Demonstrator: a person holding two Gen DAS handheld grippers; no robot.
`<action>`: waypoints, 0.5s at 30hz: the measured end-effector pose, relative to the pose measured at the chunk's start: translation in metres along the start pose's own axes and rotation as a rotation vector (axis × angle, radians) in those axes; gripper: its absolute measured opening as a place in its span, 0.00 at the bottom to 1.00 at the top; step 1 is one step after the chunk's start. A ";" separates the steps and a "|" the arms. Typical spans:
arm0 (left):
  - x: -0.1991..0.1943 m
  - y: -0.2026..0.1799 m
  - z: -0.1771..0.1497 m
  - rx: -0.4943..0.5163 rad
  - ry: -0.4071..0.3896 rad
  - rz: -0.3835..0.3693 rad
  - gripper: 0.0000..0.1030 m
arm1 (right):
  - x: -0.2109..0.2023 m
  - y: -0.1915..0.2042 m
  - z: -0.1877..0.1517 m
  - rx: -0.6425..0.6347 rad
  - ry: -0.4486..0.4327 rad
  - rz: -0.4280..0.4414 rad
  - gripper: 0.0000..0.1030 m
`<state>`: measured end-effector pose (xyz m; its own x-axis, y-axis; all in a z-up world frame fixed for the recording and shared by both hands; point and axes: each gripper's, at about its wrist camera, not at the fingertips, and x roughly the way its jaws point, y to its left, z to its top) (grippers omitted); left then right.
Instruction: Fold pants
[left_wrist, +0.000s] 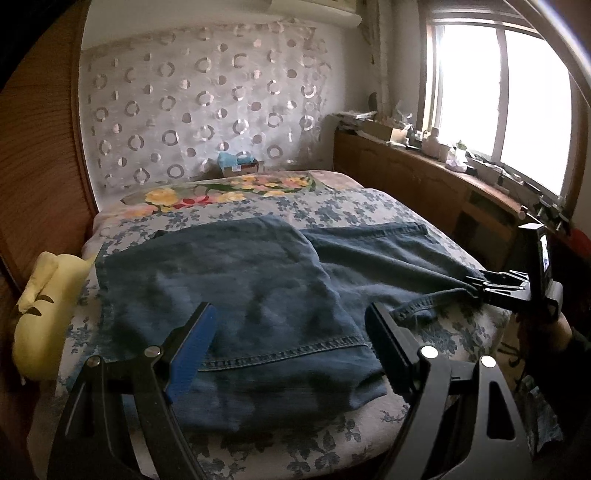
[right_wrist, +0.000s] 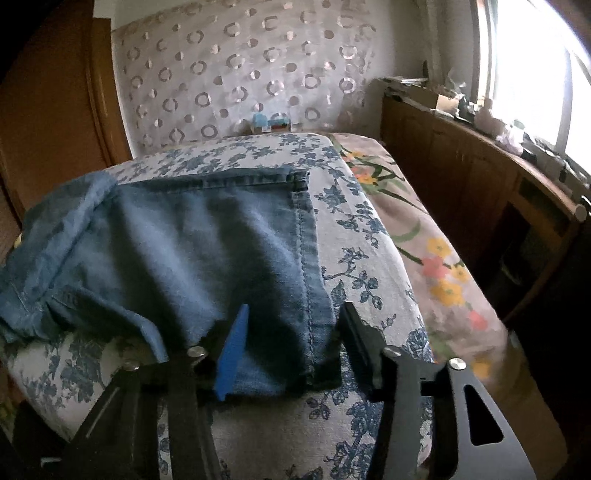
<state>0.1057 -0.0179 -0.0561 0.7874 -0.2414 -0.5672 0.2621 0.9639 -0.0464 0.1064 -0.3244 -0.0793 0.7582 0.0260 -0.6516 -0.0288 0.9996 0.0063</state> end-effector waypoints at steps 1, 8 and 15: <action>-0.001 0.001 0.000 -0.002 -0.002 0.000 0.81 | 0.000 0.001 0.000 -0.007 0.000 -0.001 0.43; -0.002 0.003 -0.001 -0.009 -0.003 0.001 0.81 | 0.001 0.002 0.001 -0.023 0.001 0.006 0.30; -0.003 0.005 -0.002 -0.018 -0.002 -0.001 0.81 | 0.004 -0.003 0.002 -0.024 -0.004 0.038 0.14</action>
<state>0.1029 -0.0118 -0.0564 0.7882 -0.2430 -0.5655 0.2533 0.9654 -0.0617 0.1109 -0.3272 -0.0801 0.7589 0.0637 -0.6481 -0.0728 0.9973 0.0128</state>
